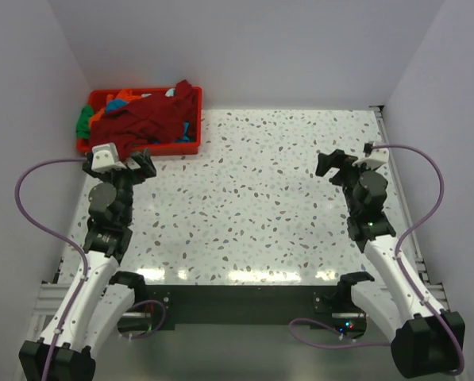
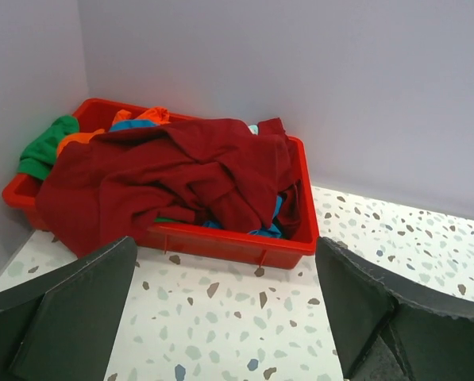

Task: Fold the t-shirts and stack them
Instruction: Grab the tshirt from the pile, then move the tshirt to the center of the board, then flatten the tshirt out

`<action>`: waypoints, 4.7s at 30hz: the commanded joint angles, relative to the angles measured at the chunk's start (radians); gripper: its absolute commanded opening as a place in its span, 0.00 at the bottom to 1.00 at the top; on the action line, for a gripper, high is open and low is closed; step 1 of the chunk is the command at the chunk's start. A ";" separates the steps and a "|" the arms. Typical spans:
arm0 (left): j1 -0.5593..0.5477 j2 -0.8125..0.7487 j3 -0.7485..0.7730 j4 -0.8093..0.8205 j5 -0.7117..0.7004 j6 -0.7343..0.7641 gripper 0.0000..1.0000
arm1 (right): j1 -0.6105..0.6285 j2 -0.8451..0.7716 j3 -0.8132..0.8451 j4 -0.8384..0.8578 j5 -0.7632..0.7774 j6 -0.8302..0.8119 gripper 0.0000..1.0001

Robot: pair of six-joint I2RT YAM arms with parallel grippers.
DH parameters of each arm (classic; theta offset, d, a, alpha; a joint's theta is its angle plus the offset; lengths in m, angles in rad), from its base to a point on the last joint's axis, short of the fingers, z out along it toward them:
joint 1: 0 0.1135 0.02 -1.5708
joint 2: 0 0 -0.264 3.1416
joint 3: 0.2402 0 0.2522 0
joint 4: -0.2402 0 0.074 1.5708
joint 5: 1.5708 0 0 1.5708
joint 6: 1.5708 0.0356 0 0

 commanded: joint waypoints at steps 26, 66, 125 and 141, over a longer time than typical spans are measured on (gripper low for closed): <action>0.111 0.979 0.587 0.131 -0.025 0.100 1.00 | 0.000 -0.153 0.015 -0.172 -0.012 0.035 0.99; 0.117 0.770 0.753 0.214 0.344 0.052 0.00 | 0.002 -0.086 0.001 -0.099 -0.088 0.047 0.99; -0.289 0.608 -0.235 0.362 0.194 -0.114 0.75 | 0.397 0.795 0.288 0.095 -0.356 0.079 0.78; -0.285 0.835 -0.213 0.637 0.381 -0.160 0.18 | 0.422 0.928 0.380 0.127 -0.470 0.124 0.00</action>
